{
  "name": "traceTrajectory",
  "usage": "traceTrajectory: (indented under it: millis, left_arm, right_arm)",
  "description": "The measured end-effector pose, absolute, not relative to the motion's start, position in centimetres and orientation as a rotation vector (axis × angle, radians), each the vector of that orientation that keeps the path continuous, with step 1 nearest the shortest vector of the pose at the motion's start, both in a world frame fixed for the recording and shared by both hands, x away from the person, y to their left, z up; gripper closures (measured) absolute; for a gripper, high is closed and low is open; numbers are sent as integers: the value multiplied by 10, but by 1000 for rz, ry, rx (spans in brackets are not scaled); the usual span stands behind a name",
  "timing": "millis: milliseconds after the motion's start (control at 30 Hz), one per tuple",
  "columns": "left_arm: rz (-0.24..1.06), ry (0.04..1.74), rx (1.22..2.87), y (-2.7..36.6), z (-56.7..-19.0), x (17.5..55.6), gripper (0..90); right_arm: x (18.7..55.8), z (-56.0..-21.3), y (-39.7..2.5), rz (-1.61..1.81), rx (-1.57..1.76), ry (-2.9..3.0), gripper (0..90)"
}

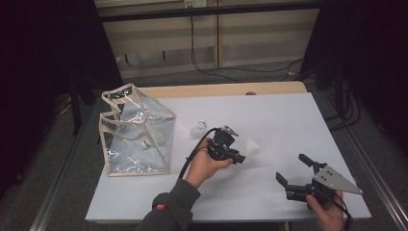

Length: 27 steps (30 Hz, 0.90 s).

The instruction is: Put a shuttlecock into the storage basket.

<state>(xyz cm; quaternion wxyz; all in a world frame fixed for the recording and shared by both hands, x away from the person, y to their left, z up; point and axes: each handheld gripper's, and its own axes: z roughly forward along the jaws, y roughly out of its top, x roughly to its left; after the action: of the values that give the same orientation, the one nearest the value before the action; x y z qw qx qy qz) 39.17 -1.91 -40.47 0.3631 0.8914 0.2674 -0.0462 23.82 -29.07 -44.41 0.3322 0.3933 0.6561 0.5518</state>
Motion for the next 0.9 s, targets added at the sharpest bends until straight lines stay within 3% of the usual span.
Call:
traceTrajectory:
  millis: [900]
  left_arm:
    - [-108, 729, 2285, -2, -394, 394, 655]
  right_arm:
    - [239, -445, -288, 1446, 1033, 1715, 13]
